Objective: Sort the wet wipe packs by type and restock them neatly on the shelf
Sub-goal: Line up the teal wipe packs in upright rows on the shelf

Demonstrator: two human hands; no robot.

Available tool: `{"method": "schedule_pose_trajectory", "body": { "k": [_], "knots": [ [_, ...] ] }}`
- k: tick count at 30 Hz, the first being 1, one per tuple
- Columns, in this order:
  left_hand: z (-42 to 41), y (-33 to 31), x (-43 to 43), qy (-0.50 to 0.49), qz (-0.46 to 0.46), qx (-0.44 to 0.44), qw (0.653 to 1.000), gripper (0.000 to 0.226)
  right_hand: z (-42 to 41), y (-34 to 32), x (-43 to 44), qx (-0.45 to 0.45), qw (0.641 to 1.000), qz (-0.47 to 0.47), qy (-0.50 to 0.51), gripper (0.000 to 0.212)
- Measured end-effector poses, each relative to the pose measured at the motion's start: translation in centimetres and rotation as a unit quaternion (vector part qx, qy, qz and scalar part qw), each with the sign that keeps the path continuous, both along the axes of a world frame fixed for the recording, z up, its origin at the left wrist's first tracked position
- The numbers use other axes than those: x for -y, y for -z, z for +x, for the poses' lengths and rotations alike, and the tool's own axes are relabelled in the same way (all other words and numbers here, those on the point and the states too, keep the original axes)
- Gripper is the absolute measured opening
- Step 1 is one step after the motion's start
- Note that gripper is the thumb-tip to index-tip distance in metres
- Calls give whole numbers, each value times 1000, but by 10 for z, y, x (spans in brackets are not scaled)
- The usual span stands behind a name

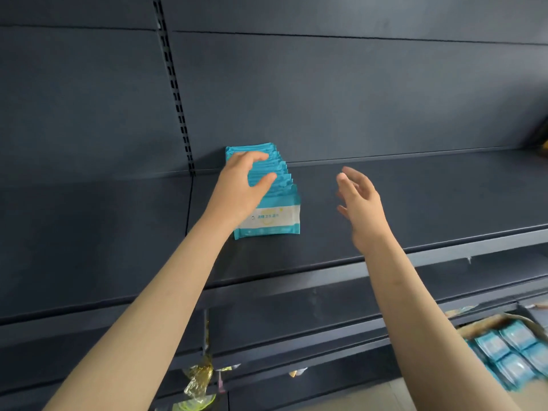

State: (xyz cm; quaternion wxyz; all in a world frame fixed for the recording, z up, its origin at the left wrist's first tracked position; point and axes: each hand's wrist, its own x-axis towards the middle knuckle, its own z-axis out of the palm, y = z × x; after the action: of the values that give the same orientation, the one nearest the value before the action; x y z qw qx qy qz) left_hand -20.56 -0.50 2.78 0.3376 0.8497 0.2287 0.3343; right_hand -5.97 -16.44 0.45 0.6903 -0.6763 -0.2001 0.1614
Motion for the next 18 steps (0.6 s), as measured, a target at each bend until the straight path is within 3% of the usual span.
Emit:
{"method": "schedule_pose_trajectory", "body": {
  "k": [5, 11, 18],
  "knots": [
    [60, -14, 58, 49, -147, 17, 988, 40, 42, -22, 80, 3, 999, 16, 32, 28],
    [145, 1, 173, 147, -234, 4, 961, 39, 95, -15, 224, -14, 991, -6, 132, 41],
    [236, 51, 325, 255, -301, -72, 916, 41, 141, 41, 394, -66, 968, -55, 235, 54]
  ]
}}
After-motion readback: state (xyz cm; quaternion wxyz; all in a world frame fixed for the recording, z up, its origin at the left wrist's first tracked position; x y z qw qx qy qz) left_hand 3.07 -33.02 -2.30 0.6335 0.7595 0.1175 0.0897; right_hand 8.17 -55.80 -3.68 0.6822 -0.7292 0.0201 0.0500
